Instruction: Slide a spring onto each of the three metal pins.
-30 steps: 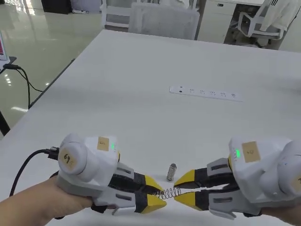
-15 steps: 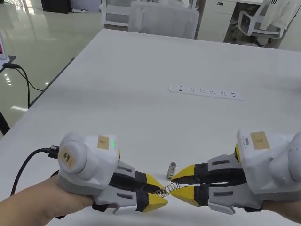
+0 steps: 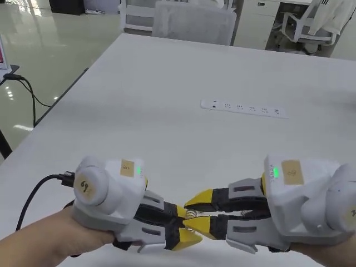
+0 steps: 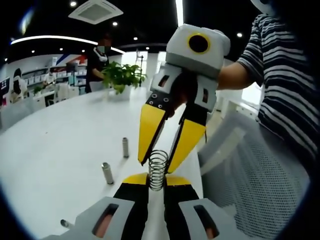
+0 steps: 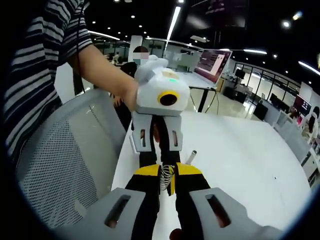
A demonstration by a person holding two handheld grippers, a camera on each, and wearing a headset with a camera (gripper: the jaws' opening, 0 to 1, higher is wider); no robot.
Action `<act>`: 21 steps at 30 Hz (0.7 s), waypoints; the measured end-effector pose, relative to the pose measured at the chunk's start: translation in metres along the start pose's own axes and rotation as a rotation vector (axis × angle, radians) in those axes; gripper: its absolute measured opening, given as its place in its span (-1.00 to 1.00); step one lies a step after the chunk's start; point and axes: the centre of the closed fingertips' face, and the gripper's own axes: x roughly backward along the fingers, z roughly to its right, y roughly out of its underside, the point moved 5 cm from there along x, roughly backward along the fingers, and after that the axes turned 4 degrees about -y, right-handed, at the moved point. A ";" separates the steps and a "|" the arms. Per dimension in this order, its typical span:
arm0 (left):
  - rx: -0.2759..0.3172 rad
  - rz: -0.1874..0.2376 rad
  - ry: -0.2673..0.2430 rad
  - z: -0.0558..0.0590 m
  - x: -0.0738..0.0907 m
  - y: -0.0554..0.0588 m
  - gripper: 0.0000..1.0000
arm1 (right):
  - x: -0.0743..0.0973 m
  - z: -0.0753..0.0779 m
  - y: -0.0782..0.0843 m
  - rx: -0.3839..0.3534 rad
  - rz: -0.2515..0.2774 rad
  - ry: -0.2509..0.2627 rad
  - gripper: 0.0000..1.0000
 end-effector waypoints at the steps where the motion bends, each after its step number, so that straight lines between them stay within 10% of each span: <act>1: 0.002 0.001 -0.006 -0.001 0.002 0.000 -0.95 | 0.000 0.000 0.000 0.002 0.003 0.002 -0.85; 21: 0.074 0.008 -0.012 0.000 0.004 0.000 -0.87 | 0.000 -0.002 -0.003 0.112 -0.013 0.029 -0.86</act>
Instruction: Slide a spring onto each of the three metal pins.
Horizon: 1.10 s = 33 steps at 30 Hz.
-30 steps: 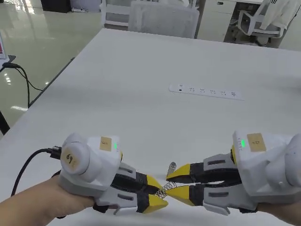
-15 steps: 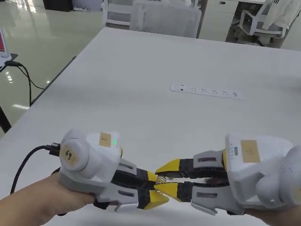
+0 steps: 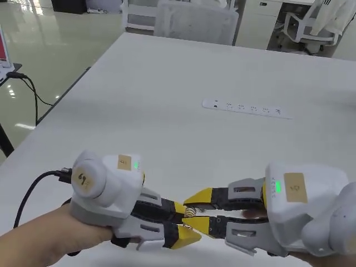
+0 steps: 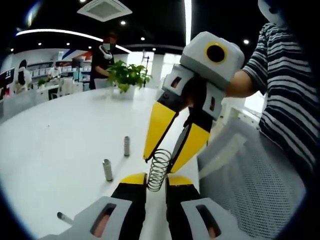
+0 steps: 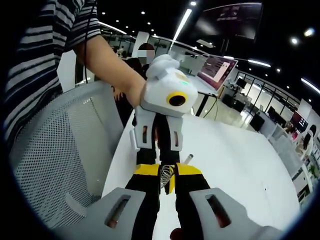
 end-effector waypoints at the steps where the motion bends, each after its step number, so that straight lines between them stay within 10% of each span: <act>1: 0.009 0.004 -0.003 -0.001 0.000 0.000 -0.87 | 0.000 0.000 0.000 0.000 0.000 0.002 -0.86; 33: 0.127 -0.018 -0.094 -0.015 0.029 0.013 -0.34 | -0.001 0.009 0.008 0.020 -0.045 0.053 -0.86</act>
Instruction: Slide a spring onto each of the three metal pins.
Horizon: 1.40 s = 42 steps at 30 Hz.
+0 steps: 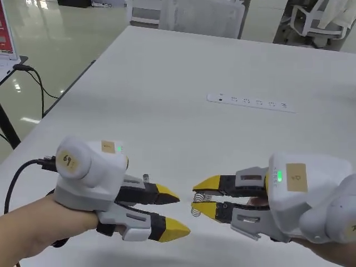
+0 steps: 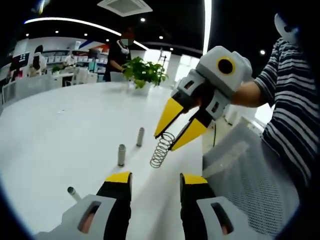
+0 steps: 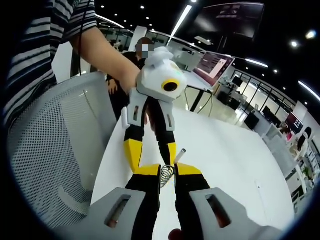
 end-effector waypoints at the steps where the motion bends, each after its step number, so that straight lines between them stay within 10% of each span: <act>1: 0.005 0.000 -0.004 -0.001 0.002 0.000 -0.30 | 0.000 0.001 0.000 -0.002 -0.002 0.004 -0.86; 42: 0.093 0.074 -0.301 -0.045 0.075 0.022 0.96 | -0.006 0.018 0.010 -0.020 -0.024 0.076 -0.85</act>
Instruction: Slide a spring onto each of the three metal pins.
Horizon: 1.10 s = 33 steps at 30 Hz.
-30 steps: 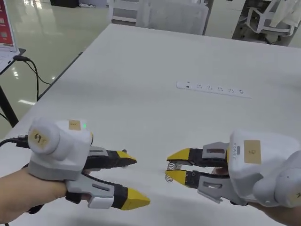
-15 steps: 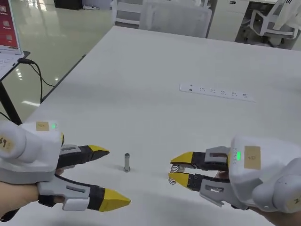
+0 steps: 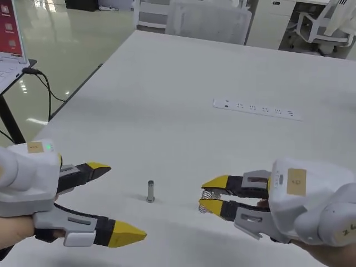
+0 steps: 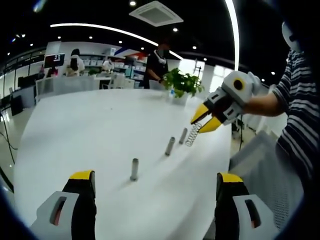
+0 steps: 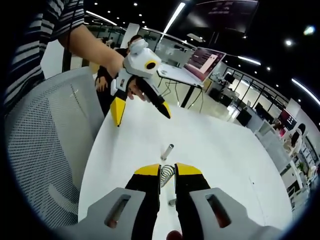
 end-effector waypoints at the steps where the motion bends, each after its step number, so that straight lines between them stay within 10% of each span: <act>1: -0.001 -0.001 -0.001 0.000 0.001 0.001 0.96 | 0.000 0.000 0.000 -0.001 0.000 -0.001 -0.85; 23: 0.007 -0.003 -0.015 -0.003 0.006 0.003 0.96 | -0.052 0.030 -0.029 -0.059 0.089 0.003 -0.86; 33: 0.012 -0.007 -0.019 -0.003 0.007 0.006 0.96 | -0.078 0.046 -0.034 -0.200 0.143 0.020 -0.86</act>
